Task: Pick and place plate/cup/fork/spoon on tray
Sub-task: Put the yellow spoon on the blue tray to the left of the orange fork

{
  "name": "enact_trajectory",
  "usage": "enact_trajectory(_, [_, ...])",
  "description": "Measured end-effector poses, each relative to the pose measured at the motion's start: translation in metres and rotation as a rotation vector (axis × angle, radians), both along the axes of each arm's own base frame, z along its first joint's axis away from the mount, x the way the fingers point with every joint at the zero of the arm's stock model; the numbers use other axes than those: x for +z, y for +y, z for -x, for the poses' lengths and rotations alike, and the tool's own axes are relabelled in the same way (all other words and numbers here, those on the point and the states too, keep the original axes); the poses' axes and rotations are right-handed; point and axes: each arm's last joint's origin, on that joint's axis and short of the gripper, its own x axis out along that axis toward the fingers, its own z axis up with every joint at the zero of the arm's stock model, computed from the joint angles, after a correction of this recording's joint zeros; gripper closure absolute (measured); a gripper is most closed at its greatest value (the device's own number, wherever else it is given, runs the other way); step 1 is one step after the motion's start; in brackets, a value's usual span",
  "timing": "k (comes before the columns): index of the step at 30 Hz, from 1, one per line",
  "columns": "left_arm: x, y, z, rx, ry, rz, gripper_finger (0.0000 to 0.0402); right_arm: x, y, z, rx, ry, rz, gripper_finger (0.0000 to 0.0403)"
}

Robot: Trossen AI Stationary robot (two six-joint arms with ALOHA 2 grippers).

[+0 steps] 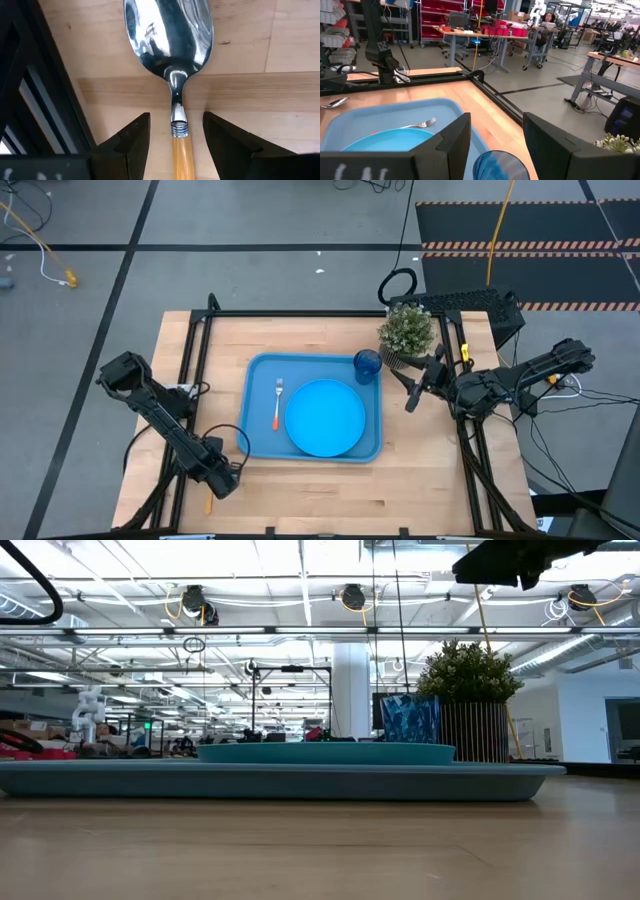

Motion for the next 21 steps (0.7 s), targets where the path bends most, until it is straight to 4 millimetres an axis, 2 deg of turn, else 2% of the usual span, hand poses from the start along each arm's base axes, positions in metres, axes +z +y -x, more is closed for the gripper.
enact_trajectory(4, [-0.0002,-0.0008,-0.0005,0.03,0.004,0.007,0.022,0.0,0.0,0.0,0.002,0.006,0.011,0.0229])
enact_trajectory(6, [-0.0003,-0.001,-0.0009,0.038,0.003,0.009,0.0237,0.0001,0.0,0.0,0.002,0.007,0.013,0.0229])
enact_trajectory(14, [-0.001,-0.0029,-0.0016,0.024,0.008,0.042,0.0376,0.0013,0.0001,-0.0002,0.002,-0.004,0.011,0.0229])
enact_trajectory(21, [0.0006,-0.0024,-0.0011,-0.008,0.018,0.062,0.0363,0.0012,0.0001,-0.0003,0.002,-0.004,0.011,0.0229])
